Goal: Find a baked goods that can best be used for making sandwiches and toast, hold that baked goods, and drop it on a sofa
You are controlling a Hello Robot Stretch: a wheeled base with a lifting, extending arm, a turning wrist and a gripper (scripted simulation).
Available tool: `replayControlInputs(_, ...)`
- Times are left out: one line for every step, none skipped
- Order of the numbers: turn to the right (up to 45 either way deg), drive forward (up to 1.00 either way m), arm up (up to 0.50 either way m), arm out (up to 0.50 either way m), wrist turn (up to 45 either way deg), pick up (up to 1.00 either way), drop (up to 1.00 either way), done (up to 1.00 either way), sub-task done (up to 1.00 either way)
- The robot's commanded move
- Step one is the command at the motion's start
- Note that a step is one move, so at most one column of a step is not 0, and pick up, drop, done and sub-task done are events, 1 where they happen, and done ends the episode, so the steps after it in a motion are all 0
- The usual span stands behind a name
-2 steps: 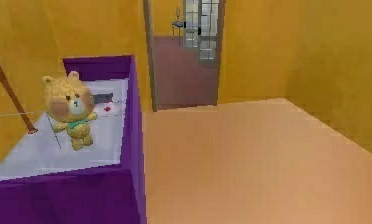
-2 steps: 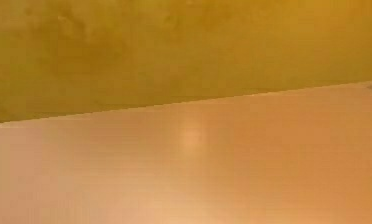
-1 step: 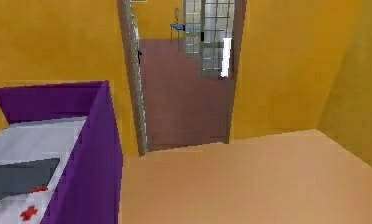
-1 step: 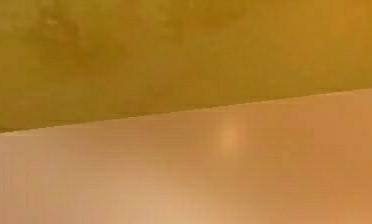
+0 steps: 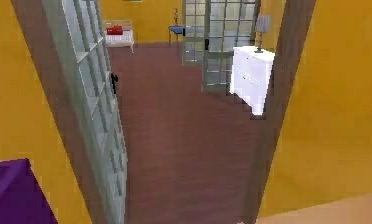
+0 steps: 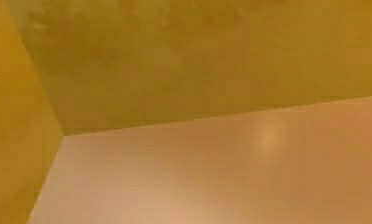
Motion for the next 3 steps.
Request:
replayControlInputs(0.0,1.00,0.00,0.00,0.0,0.00,0.00,0.00,0.00)
replayControlInputs(0.0,1.00,0.00,0.00,0.0,0.00,0.00,0.00,0.00)
replayControlInputs(0.0,1.00,0.00,0.00,0.0,0.00,0.00,0.00,0.00)
